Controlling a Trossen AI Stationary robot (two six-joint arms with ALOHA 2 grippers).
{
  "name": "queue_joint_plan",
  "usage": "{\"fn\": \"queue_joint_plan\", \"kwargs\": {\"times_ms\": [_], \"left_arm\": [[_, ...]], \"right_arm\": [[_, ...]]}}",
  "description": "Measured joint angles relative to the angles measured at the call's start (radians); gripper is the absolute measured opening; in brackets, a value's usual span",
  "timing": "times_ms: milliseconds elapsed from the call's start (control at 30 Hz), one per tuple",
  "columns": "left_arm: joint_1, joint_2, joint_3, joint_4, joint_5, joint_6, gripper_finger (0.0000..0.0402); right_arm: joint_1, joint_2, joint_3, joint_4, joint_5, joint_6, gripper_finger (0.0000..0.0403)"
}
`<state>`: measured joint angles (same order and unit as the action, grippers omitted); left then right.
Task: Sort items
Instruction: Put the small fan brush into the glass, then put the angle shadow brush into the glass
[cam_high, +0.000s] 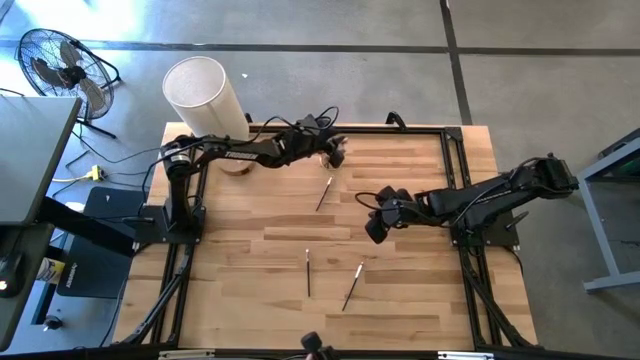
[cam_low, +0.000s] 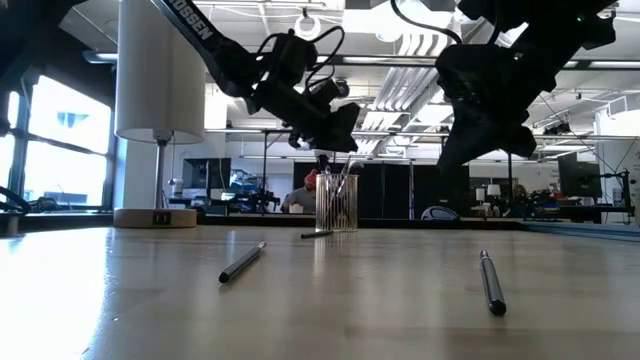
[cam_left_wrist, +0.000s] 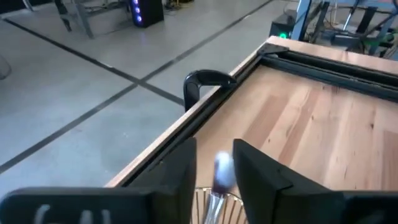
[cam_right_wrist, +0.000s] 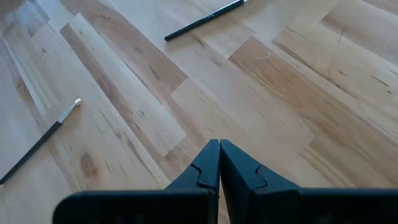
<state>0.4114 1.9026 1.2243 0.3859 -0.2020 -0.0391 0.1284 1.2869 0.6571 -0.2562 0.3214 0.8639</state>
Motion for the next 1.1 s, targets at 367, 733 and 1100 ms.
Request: {"fn": "queue_joint_plan", "kwargs": {"times_ms": [367, 733, 1100], "left_arm": [[-0.053, -0.061, 0.097, -0.205, 0.008, 0.008, 0.0176], [-0.269, -0.089, 0.398, -0.738, 0.001, -0.236, 0.0153], [-0.492, -0.088, 0.202, -0.786, -0.024, -0.625, 0.0014]], "right_arm": [[0.000, 0.000, 0.000, -0.001, -0.073, -0.065, 0.0007], [0.035, 0.000, 0.000, -0.078, -0.235, -0.106, 0.0007], [0.177, 0.000, 0.000, -0.159, -0.221, -0.051, 0.0007]]}}
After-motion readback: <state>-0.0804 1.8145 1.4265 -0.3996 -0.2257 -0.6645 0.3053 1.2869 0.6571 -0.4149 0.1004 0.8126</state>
